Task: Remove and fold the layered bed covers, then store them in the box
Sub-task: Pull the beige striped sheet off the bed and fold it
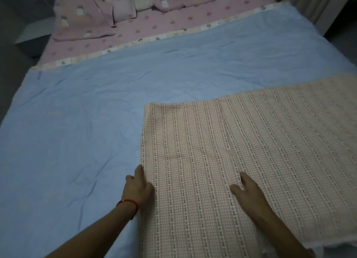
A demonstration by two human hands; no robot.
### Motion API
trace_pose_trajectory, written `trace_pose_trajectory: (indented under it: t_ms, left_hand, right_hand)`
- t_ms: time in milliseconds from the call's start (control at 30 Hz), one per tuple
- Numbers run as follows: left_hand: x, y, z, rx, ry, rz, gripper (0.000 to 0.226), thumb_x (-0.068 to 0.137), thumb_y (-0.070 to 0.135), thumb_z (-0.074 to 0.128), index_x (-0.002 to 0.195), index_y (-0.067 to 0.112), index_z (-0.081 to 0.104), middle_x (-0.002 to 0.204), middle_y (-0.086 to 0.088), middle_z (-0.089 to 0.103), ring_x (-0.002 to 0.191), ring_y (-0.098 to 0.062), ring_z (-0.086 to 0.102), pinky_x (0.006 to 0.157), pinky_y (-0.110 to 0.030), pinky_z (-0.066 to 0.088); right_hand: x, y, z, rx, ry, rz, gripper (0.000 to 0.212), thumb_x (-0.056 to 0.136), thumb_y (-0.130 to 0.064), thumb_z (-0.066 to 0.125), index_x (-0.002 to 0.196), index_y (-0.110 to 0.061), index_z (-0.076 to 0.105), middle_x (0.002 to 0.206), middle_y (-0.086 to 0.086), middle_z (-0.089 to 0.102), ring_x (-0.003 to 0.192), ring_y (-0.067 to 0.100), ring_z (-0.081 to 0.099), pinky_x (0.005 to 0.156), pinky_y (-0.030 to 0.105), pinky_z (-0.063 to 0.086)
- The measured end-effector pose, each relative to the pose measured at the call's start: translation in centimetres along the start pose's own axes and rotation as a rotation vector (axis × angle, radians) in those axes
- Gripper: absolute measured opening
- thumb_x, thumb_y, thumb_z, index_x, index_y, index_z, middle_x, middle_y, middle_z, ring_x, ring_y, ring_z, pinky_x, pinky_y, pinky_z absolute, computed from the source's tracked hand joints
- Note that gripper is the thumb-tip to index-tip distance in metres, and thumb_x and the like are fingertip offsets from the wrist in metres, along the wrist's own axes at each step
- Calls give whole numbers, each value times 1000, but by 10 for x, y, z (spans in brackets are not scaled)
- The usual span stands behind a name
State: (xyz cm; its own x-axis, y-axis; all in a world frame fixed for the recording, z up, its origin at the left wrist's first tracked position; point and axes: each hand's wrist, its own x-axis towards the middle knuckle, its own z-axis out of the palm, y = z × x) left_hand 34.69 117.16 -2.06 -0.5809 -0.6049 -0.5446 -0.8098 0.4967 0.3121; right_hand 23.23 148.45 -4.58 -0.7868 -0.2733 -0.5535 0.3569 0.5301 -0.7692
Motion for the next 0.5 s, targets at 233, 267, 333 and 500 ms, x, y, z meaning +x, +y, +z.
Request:
trace_pose_trajectory:
  t_ms: [233,267,333,500]
  left_hand:
    - [114,79,-39,381,193,419,61,103,31,43,158,21,20,165,-9,13,148,-30,19,113,-58,33]
    - [137,97,-45,420,211,461,60,104,30,40,159,22,16,167,-6,7,152,-27,12,116,-58,26]
    - [175,133,-57,473,212,501,65,104,29,42,161,24,10,168,-4,3,154,-24,4,121,-58,14]
    - [231,179,-74,541,46,366,59,98,40,51,152,25,34,152,-8,43,139,-30,42,117,-54,21]
  right_hand:
    - [84,-47,-1,37,34,11,49,93,-46,66,129,-12,64,119,1,71,111,21,67,101,36,50]
    - [101,-55,1,72,40,2,56,94,-48,64,135,-10,60,125,5,68,114,23,64,104,37,48]
    - [128,-62,7,176,34,15,59,96,-46,63,138,-6,55,125,4,64,111,23,62,104,35,46]
    - [158,-52,16,236,94,-2,56,98,-37,64,138,1,55,107,3,61,92,13,54,91,25,38]
